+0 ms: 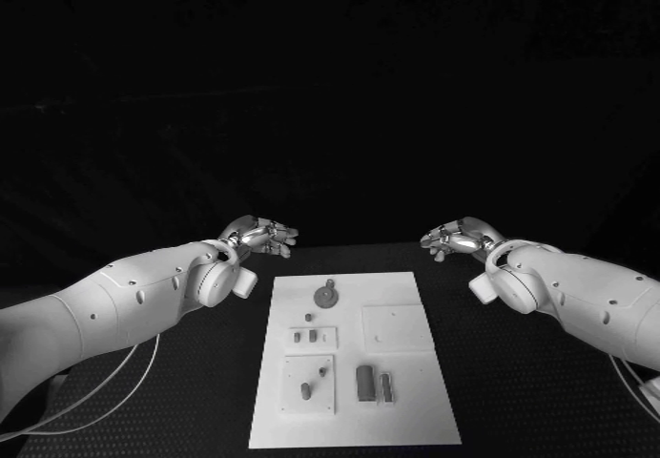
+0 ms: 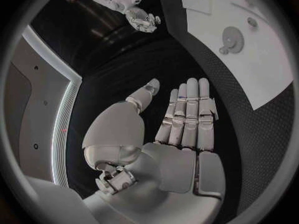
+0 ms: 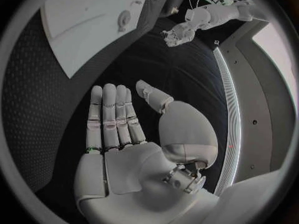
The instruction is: Assemble the parts on the task board
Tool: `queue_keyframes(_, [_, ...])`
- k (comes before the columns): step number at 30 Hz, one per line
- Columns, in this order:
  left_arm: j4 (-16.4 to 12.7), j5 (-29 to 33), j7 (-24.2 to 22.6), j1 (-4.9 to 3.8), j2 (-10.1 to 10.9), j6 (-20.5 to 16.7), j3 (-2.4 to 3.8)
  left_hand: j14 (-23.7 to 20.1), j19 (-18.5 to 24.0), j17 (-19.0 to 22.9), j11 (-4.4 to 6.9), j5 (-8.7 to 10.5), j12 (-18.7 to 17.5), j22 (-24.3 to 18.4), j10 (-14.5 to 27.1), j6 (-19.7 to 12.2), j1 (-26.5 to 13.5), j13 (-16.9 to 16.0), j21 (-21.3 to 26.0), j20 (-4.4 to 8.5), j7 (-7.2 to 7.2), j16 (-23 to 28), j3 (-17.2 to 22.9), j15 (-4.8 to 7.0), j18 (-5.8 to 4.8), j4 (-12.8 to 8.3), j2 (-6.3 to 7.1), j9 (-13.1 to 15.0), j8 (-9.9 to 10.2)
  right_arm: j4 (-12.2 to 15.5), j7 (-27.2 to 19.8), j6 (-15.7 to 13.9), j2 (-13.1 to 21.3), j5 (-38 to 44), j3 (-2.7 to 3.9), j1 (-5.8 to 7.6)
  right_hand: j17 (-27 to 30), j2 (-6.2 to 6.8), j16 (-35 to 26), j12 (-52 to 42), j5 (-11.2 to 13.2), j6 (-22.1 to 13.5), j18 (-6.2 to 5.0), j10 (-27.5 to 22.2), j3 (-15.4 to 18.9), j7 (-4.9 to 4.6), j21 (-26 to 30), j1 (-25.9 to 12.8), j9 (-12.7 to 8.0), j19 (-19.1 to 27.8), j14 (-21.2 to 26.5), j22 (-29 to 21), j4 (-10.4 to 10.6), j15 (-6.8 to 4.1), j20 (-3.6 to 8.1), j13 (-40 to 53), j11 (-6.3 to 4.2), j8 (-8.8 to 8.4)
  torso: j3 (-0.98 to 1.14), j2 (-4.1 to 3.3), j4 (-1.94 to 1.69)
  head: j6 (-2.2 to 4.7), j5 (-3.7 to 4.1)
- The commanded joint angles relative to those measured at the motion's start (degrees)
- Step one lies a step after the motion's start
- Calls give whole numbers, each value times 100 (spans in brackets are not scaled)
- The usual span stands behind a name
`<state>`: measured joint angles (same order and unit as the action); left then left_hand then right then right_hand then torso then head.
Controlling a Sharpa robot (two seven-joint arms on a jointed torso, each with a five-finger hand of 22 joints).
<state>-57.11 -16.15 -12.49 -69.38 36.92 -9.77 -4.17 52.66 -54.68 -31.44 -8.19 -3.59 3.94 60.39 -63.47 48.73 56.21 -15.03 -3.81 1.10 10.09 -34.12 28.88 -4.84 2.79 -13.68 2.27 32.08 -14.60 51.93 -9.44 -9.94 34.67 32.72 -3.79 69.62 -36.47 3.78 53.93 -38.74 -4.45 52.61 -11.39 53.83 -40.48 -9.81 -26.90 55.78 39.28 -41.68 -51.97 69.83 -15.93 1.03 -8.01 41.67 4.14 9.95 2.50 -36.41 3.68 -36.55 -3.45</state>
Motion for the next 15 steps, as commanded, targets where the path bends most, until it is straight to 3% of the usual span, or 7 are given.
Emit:
queue_keyframes(1, [268, 289, -312, -8, -126, 225, 5, -154, 318, 73, 8, 19, -27, -229, 181, -110, -74, 68, 34, -111, -14, 264, 47, -89, -166, -7, 2, -17, 55, -450, -774, 386, -221, -620, 25, -46, 395, -78, -895, 820, -4, -150, 174, -154, -41, 64, 426, 91, -46, 535, 272, -177, -16, 376, -137, -709, 228, -52, -61, 195, 82, 129, -61])
queue_keyframes(3, [418, 348, -355, -7, -196, 276, 7, -367, 590, 140, 0, 27, -31, -484, 421, -241, -120, 170, 37, -194, -30, 533, 63, -166, -211, -25, 3, -42, 117, -590, -808, 423, -314, -656, 78, -111, 610, -137, -1468, 1361, -1, -266, 206, -97, -12, 52, 716, 105, -106, 715, 384, -358, -43, 530, -205, -1228, 313, -86, -62, 238, 107, 186, -95])
queue_keyframes(6, [687, 384, -426, -4, -345, 336, 9, -610, 874, 220, 35, 39, -28, -822, 691, -504, -186, 318, 34, -283, -105, 835, 35, -235, -266, -62, 14, -111, 235, -763, -840, 524, -440, -741, 251, -262, 905, -164, -2221, 1997, -7, -434, 212, -89, 110, 58, 1028, 83, -226, 791, 724, -565, -26, 667, -284, -1850, 348, -132, -68, 300, 135, 235, -141])
queue_keyframes(8, [783, 391, -447, -1, -399, 375, 9, -669, 945, 250, 61, 48, -21, -1041, 778, -552, -209, 412, 26, -309, -133, 978, 3, -244, -279, -88, -5, -122, 235, -785, -863, 547, -454, -789, 260, -281, 1059, -177, -2568, 2313, -1, -521, 283, -32, 308, 45, 1270, 28, -316, 1017, 833, -643, -17, 709, -343, -2198, 368, -139, -67, 339, 147, 260, -181])
queue_keyframes(13, [848, 406, -446, 9, -415, 454, 9, -655, 930, 261, 84, 49, -9, -1221, 797, -549, -224, 491, 14, -318, -153, 1064, -20, -253, -276, -95, -46, -124, 209, -817, -876, 551, -481, -795, 277, -301, 1175, -204, -2837, 2602, -5, -576, 323, 137, 558, 0, 1468, 25, -444, 1135, 782, -647, 1, 762, -382, -2600, 406, -100, -55, 369, 148, 313, -219])
queue_keyframes(14, [831, 278, -273, 5, -401, 240, 4, -5266, 5468, 3144, 819, 359, -394, -6039, 6347, -4873, -5621, 1503, 381, -110, -1009, 3412, -2888, 484, -279, 1368, -227, -3208, 1460, -802, -653, 347, -460, -629, 275, -298, 3647, -378, -5393, 3874, 445, -5261, 1139, -5383, 4048, 981, 2690, -5578, -3928, 4168, 5197, -2548, 1593, -103, 801, -4167, -414, -995, -62, 320, 133, 272, -197])
queue_keyframes(15, [825, 280, -275, 6, -399, 234, 5, -5266, 5468, 3144, 819, 359, -394, -6039, 6347, -4873, -5621, 1503, 381, -110, -1009, 3412, -2888, 484, -279, 1368, -227, -3208, 1460, -796, -655, 342, -459, -632, 275, -299, 3647, -378, -5393, 3874, 445, -5261, 1139, -5383, 4048, 981, 2690, -5578, -3928, 4168, 5197, -2574, 1593, -103, 801, -4167, -414, -995, -63, 321, 131, 272, -194])
